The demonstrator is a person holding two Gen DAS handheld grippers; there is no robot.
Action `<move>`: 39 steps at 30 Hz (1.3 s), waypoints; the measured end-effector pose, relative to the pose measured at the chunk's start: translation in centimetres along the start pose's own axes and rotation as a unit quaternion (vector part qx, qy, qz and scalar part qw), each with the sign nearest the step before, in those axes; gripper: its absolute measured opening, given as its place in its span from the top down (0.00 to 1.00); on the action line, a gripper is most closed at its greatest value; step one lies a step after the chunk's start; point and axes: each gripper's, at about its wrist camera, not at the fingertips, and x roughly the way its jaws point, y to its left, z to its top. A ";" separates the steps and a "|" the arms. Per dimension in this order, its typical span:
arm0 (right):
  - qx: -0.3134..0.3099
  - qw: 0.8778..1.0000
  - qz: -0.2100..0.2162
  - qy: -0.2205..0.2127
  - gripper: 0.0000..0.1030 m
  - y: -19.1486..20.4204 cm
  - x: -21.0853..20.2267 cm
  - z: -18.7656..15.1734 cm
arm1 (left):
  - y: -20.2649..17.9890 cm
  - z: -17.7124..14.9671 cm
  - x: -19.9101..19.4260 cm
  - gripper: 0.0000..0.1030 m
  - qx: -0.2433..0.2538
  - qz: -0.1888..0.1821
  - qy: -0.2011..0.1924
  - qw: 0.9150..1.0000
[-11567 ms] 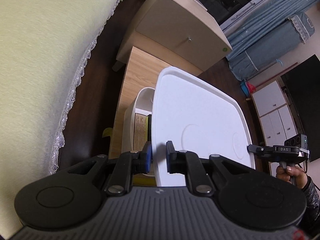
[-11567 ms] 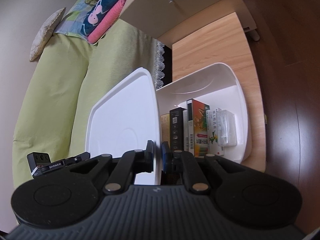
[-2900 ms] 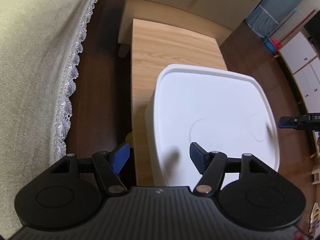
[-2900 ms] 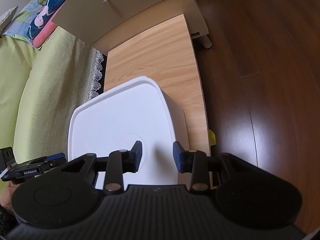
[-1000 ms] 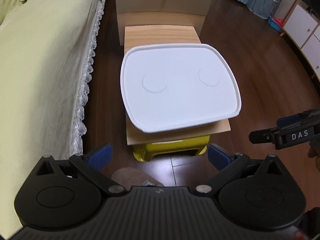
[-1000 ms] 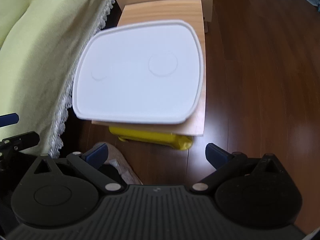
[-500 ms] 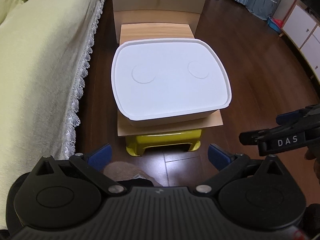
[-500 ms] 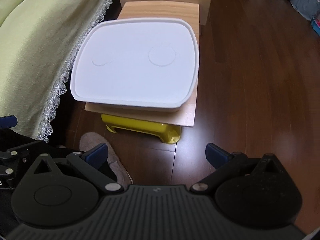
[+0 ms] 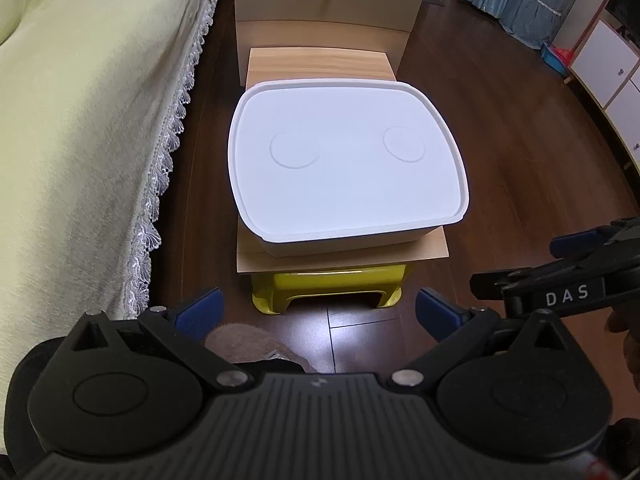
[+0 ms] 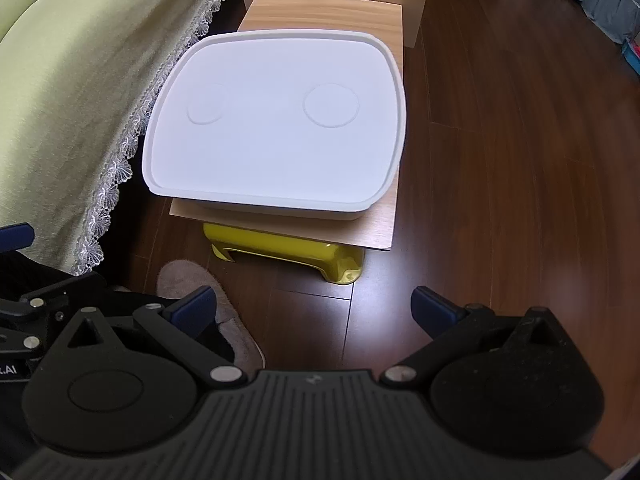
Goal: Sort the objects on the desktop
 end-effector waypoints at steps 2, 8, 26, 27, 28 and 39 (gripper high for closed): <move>-0.001 1.000 0.000 0.000 0.01 0.2 0.1 0.1 | 0.2 0.1 0.1 0.00 -0.005 -0.003 0.002 1.000; -0.002 1.000 0.002 0.002 0.01 0.8 0.1 0.5 | 0.7 0.3 0.2 0.00 -0.021 -0.005 0.003 1.000; 0.040 0.999 0.005 0.001 0.01 2.4 0.1 1.0 | 2.6 1.8 0.3 0.00 0.012 0.011 0.012 1.000; 0.042 0.999 0.003 0.002 0.01 2.6 0.1 1.1 | 2.9 1.8 0.4 0.00 0.016 0.013 0.014 1.000; 0.044 0.999 0.002 0.003 0.01 2.8 0.2 1.1 | 3.2 1.9 0.5 0.00 0.016 0.012 0.015 1.000; 0.076 0.997 -0.020 -0.001 0.01 4.0 0.8 1.6 | 4.6 2.6 1.3 0.00 0.008 -0.013 0.016 1.000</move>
